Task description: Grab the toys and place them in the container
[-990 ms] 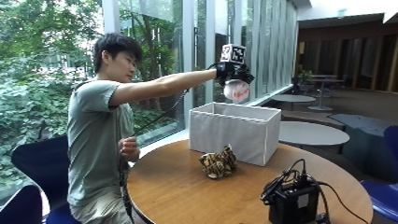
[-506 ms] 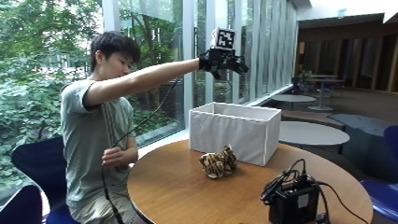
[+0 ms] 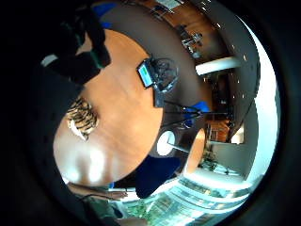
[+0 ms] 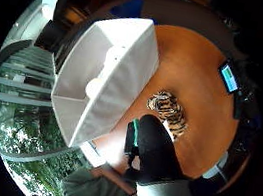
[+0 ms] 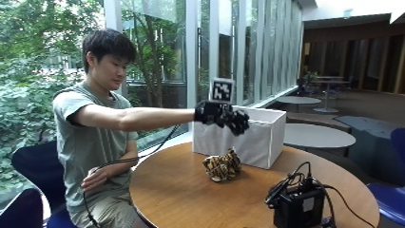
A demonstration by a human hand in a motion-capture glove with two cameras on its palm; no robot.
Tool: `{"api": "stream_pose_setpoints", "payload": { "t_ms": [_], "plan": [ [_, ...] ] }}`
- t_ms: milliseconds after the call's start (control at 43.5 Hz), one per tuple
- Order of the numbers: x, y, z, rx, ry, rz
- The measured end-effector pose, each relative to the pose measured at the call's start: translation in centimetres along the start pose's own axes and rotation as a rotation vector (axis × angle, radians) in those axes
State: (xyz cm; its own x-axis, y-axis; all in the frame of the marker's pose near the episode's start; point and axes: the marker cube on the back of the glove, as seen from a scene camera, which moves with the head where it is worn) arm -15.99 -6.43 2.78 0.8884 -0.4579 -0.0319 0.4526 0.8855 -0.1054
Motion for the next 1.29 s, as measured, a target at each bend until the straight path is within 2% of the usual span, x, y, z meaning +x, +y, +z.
{"api": "stream_pose_setpoints", "payload": {
  "t_ms": [46, 69, 138, 184, 299, 483, 644, 736, 875, 921, 1059, 1151, 1220, 1289],
  "plan": [
    [1.3, 0.1, 3.6, -0.060, 0.043, -0.053],
    [1.7, -0.2, 5.2, -0.083, 0.031, -0.019],
    [1.2, -1.8, 9.7, -0.130, -0.105, 0.298],
    [-0.2, -2.3, 13.2, -0.172, -0.121, 0.399],
    [-5.8, -1.9, 19.5, -0.220, -0.126, 0.261],
    [-6.7, -2.2, 19.7, -0.125, -0.155, 0.270],
    [-6.1, -2.8, 19.9, -0.179, -0.187, 0.254],
    [-4.6, -2.9, 18.7, -0.251, -0.252, 0.277],
    [-0.1, -2.8, 13.9, -0.285, -0.222, 0.404],
    [-0.1, -2.5, 11.9, -0.273, -0.202, 0.374],
    [-0.4, -0.8, 5.7, -0.213, 0.009, 0.083],
    [-1.1, -0.8, 0.7, -0.140, -0.056, 0.127],
    [-1.4, -0.3, -2.6, -0.090, -0.061, 0.084],
    [-2.2, -0.4, -6.8, -0.037, -0.082, 0.183]
  ]
}}
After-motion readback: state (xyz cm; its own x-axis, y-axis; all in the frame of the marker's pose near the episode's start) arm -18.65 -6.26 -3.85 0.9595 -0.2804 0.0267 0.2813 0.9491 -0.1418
